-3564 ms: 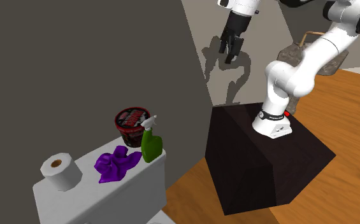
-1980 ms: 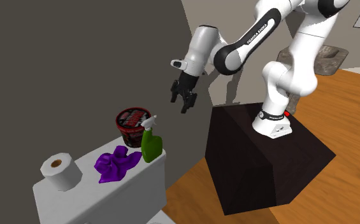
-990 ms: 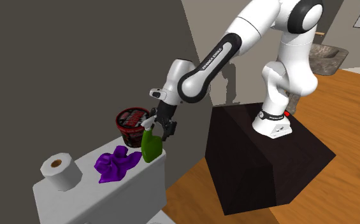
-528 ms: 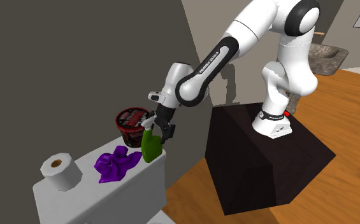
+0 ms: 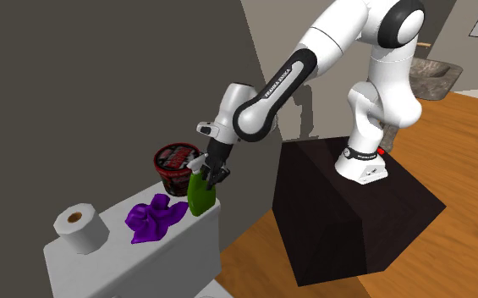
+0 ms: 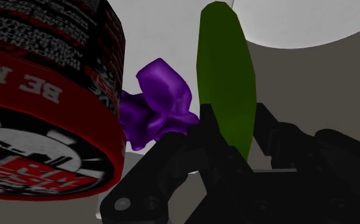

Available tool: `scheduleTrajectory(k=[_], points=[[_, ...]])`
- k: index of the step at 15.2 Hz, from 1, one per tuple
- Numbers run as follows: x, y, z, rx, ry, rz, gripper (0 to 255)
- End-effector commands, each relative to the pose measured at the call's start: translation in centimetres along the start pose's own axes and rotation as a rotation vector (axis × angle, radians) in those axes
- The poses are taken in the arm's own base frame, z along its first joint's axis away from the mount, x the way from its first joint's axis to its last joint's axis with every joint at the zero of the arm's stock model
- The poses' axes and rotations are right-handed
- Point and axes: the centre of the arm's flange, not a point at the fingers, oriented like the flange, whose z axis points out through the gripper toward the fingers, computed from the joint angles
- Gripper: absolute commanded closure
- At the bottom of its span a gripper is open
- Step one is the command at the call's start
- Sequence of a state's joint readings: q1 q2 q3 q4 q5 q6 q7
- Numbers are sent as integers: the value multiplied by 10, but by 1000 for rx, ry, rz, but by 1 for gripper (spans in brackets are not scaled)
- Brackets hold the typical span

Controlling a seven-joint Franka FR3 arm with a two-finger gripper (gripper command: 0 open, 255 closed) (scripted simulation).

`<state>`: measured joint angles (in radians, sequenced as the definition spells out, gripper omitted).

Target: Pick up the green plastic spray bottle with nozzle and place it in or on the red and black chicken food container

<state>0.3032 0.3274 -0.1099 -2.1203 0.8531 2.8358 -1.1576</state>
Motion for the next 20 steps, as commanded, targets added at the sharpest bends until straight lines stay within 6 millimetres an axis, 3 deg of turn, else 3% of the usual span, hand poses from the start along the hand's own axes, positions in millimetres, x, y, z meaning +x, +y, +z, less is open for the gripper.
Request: scheduleTrajectory(k=[1,5,20], points=[[0,0,0,1,0,0,255],[0,0,0,1,0,0,255],[40,-1,-68,1,0,0,255]])
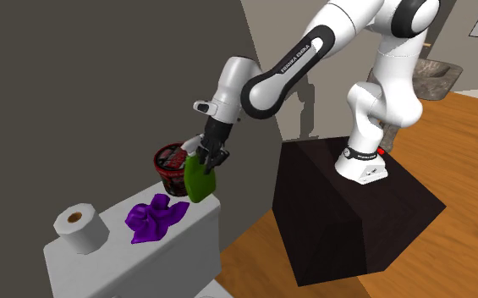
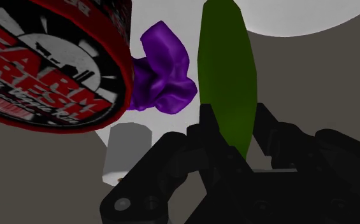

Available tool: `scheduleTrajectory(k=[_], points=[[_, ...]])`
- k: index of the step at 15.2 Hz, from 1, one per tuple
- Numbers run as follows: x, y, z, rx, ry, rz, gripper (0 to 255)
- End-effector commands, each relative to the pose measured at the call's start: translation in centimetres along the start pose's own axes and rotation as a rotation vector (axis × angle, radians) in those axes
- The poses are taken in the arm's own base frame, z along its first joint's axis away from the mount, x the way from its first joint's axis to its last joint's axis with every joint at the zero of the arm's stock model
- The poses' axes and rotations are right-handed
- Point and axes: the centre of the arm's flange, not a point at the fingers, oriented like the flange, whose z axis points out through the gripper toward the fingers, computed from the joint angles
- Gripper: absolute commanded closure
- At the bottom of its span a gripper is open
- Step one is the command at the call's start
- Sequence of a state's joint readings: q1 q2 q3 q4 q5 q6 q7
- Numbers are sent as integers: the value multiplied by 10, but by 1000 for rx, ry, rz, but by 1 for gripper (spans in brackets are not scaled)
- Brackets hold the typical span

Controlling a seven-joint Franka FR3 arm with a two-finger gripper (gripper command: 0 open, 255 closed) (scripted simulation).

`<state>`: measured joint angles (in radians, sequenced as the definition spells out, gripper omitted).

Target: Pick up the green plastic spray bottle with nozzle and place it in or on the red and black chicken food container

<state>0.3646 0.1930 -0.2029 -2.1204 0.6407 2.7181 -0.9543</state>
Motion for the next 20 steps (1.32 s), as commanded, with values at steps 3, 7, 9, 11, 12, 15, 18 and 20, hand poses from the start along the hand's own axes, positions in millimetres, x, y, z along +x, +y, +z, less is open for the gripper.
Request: scheduleTrajectory(k=[3,7,9,11,12,15,18,20], points=[[11,-1,-18,0,0,0,255],[21,-1,-37,0,0,0,255],[26,-1,-46,0,0,0,255],[32,-1,-55,0,0,0,255],[34,-1,-59,0,0,0,255],[42,-1,-73,0,0,0,255],[50,-1,-87,0,0,0,255],[55,-1,-96,0,0,0,255]])
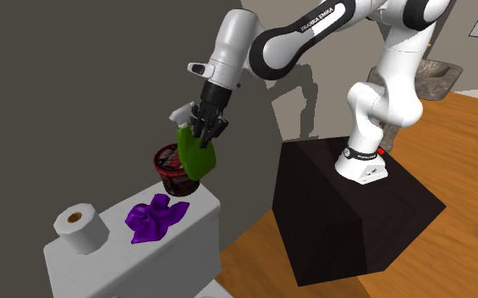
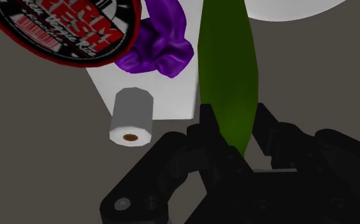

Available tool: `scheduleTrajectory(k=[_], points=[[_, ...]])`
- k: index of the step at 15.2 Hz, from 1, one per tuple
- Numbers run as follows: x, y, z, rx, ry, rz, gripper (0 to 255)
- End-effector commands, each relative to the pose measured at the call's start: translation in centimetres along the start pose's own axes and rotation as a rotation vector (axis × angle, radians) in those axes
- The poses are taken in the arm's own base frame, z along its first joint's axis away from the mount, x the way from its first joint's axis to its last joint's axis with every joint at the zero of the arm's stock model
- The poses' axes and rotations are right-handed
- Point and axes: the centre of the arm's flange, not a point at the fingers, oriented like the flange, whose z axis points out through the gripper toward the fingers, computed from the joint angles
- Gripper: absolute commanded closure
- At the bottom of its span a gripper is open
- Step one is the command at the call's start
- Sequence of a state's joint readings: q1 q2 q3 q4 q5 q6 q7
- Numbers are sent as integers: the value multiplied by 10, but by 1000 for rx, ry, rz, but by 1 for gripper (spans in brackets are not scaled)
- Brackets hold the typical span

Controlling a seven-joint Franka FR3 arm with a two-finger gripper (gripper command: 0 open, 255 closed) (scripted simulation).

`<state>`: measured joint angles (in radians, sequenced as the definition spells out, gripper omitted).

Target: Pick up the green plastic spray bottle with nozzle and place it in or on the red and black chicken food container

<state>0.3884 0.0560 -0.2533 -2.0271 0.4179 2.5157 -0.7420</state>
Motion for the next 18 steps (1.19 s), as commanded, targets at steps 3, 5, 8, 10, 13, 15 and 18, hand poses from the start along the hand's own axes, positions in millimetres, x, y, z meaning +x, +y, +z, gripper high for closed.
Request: scheduleTrajectory(k=[3,5,8,10,13,15,18], points=[[10,0,-19,0,0,0,255],[15,0,-28,0,0,0,255],[20,0,-38,0,0,0,255],[18,26,-39,0,0,0,255],[15,66,-42,0,0,0,255],[13,92,-44,0,0,0,255],[9,131,-46,0,0,0,255]])
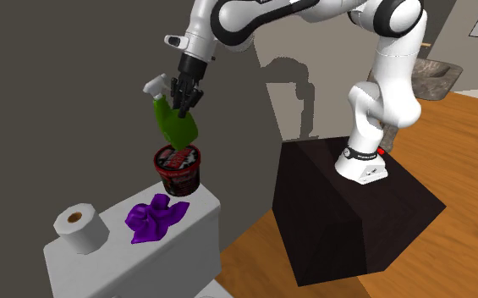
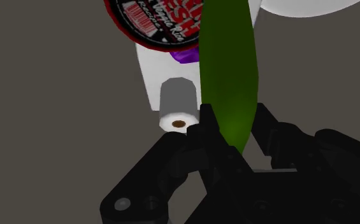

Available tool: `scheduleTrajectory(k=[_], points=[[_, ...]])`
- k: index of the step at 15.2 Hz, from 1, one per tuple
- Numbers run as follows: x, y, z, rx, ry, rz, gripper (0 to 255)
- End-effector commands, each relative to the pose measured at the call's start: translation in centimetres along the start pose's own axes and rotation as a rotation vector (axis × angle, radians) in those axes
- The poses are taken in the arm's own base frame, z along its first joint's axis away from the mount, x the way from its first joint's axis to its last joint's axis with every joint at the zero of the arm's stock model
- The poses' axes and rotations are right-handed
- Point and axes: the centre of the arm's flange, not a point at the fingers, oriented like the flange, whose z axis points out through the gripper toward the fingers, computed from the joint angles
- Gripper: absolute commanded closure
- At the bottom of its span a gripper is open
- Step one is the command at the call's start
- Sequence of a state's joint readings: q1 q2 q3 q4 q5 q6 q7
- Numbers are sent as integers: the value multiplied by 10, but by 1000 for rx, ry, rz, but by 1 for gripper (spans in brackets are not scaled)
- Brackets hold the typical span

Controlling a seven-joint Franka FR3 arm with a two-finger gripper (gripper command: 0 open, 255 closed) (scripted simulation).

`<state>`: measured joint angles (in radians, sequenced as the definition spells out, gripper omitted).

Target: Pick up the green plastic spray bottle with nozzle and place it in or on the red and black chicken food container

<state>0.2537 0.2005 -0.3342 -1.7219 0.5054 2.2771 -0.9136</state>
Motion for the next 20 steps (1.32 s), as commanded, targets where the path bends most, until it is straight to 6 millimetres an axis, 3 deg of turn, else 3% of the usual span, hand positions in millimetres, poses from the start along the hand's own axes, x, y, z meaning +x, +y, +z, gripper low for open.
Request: scheduleTrajectory(k=[1,2,15,20], points=[[-4,26,-4,1,0,-2,255],[-5,47,-5,1,0,-2,255],[-40,47,54,1,0,-2,255],[-41,47,57,1,0,-2,255]])
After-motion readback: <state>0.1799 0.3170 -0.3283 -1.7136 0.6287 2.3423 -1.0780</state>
